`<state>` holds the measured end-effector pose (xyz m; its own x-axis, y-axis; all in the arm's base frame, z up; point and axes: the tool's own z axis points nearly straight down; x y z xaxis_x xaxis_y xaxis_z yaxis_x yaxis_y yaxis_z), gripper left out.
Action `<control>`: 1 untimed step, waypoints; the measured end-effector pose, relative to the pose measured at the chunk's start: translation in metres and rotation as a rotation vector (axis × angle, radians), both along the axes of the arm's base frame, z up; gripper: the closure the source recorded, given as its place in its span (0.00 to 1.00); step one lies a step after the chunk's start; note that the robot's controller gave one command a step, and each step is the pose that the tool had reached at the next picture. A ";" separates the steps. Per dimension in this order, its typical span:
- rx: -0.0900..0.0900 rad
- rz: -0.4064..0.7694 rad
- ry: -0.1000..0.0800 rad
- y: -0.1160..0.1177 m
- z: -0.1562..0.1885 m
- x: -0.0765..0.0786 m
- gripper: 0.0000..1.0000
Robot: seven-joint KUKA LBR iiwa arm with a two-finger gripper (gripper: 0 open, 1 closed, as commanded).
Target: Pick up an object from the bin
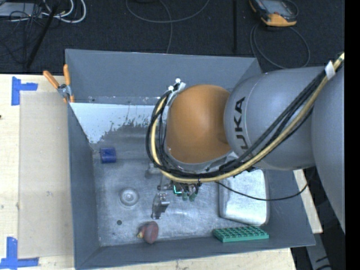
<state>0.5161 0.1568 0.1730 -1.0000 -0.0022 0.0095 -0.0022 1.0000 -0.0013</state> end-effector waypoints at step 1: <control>0.004 0.324 -0.011 -0.017 -0.103 -0.021 0.00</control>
Offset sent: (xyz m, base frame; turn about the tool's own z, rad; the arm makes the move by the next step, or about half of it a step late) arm -0.0215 -0.0179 -0.1030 -0.3239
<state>0.4955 0.1398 0.0705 -0.9473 -0.3203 -0.0021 -0.3203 0.9473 0.0006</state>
